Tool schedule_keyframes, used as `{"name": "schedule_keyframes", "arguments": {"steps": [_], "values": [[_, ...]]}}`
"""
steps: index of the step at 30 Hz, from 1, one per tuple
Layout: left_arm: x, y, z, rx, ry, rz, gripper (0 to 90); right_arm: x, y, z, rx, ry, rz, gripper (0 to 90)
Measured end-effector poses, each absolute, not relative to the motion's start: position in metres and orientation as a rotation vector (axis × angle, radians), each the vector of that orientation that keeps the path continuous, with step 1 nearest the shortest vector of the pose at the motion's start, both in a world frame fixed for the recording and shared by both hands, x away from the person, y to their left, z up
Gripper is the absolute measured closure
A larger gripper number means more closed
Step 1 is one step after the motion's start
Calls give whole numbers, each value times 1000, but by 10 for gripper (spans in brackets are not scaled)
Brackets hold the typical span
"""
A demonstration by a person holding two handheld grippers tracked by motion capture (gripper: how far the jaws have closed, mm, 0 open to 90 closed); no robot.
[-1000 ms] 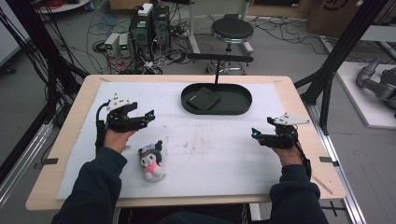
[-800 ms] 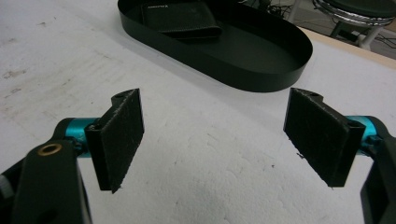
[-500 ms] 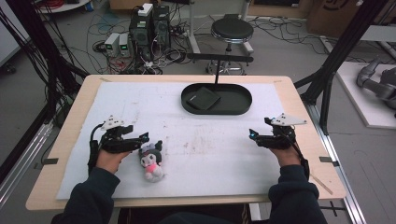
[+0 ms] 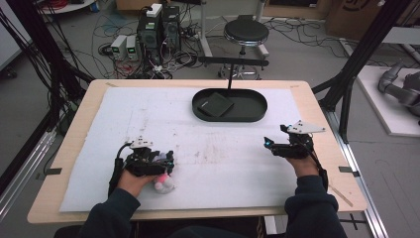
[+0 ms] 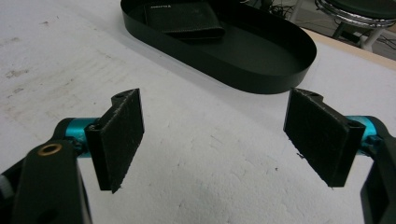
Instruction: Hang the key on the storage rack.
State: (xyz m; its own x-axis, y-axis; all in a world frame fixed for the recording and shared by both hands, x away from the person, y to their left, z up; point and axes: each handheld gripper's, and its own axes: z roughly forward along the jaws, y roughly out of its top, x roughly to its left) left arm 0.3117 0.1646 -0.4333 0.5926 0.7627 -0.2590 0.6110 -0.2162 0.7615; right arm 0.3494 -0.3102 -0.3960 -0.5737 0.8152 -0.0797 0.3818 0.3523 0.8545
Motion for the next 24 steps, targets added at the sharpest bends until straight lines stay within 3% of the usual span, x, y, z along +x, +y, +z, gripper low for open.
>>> {"name": "schedule_keyframes", "arguments": {"steps": [1,8,17,21,23,24], "values": [[313,162,-432,1946,1082,214,465,349,-310,-396,1039,2118,1141,205],[341,174,-400,1977,934,279,654,349,-311,-396,1045,2115,1142,205],[370,175,-395,2111,779,398,718,349,-311,-396,1048,2118,1137,205],[371,167,-400,2137,750,380,712,349,-311,-396,1046,2119,1137,205],[368,163,-399,2120,822,394,582,349,-311,-396,1048,2119,1137,205],[366,161,-397,2092,873,408,451,349,-311,-396,1048,2120,1136,205]]}}
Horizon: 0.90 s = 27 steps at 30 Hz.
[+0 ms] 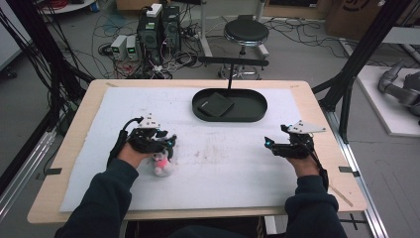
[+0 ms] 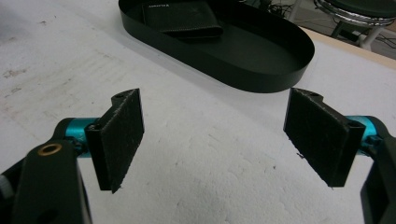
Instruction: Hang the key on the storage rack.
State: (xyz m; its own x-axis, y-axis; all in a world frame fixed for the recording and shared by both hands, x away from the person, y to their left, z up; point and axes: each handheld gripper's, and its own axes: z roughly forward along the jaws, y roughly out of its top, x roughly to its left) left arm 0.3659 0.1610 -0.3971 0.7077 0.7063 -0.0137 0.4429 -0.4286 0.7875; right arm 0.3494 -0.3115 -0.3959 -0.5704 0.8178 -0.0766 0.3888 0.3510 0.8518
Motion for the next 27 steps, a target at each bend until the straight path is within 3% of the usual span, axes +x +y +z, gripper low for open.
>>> {"name": "schedule_keyframes", "arguments": {"steps": [1,4,10,17,24,27], "values": [[362,160,-395,2060,913,434,354,349,-311,-396,1049,2120,1136,205],[344,159,-389,1929,1030,546,285,349,-312,-396,1045,2117,1138,205],[317,144,-404,1911,1158,605,255,349,-311,-396,1041,2120,1136,205],[318,127,-417,1961,1186,637,201,348,-310,-395,1040,2117,1140,205],[324,131,-425,1996,1164,560,244,348,-312,-395,1044,2116,1139,205],[329,144,-425,1996,1121,421,358,348,-312,-395,1043,2116,1142,205]]}}
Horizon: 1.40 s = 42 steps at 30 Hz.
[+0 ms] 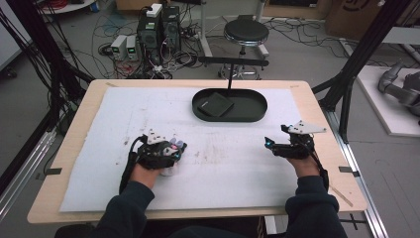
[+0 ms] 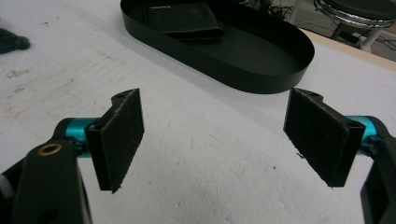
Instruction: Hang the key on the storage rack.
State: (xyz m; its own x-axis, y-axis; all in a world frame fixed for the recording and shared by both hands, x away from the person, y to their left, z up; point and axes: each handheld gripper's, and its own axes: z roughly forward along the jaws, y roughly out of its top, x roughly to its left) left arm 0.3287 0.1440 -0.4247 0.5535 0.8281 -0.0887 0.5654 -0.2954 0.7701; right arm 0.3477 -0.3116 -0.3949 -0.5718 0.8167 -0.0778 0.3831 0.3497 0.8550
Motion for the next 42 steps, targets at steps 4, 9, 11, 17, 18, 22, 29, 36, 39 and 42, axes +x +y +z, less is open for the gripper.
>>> {"name": "schedule_keyframes", "arguments": {"steps": [4,9,11,17,18,22,29,36,39,42], "values": [[340,167,-424,2005,1023,283,413,347,-311,-395,1042,2115,1142,205],[337,172,-419,1967,1073,324,232,348,-310,-396,1037,2119,1134,205],[328,165,-413,1954,1074,434,212,349,-310,-396,1042,2119,1133,205],[311,130,-416,2051,1051,682,212,349,-310,-396,1037,2125,1128,205],[312,127,-420,2069,1060,696,212,348,-310,-396,1035,2128,1130,205],[320,132,-433,2060,1137,692,263,348,-312,-395,1028,2121,1133,205],[329,151,-427,1968,1150,540,363,348,-311,-396,1041,2122,1138,205],[346,172,-395,1826,1069,402,377,348,-311,-396,1042,2120,1137,205],[358,177,-377,1788,1001,338,377,348,-312,-396,1042,2118,1137,205],[372,179,-356,1767,923,294,377,348,-312,-395,1041,2117,1143,205]]}}
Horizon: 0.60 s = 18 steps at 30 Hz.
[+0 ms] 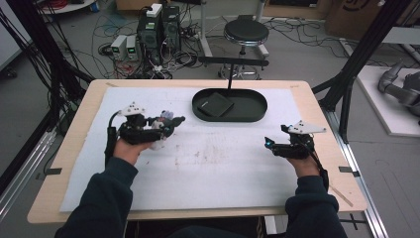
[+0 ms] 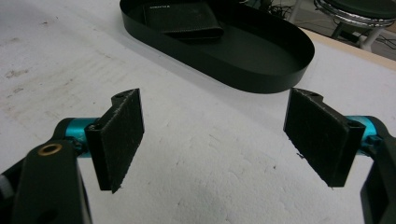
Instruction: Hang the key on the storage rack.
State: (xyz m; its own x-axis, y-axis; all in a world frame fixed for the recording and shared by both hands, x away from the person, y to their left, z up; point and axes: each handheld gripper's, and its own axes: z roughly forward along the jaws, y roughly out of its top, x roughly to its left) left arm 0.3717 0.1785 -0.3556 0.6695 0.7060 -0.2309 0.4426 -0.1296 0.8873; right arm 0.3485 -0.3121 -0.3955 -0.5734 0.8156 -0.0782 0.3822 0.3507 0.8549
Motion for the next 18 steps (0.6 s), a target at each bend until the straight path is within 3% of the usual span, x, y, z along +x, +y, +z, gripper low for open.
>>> {"name": "schedule_keyframes", "arguments": {"steps": [7,18], "values": [[409,174,-316,1722,793,213,377,349,-313,-395,1043,2112,1149,205],[465,144,-295,1693,831,243,377,350,-316,-395,1061,2105,1168,205]]}}
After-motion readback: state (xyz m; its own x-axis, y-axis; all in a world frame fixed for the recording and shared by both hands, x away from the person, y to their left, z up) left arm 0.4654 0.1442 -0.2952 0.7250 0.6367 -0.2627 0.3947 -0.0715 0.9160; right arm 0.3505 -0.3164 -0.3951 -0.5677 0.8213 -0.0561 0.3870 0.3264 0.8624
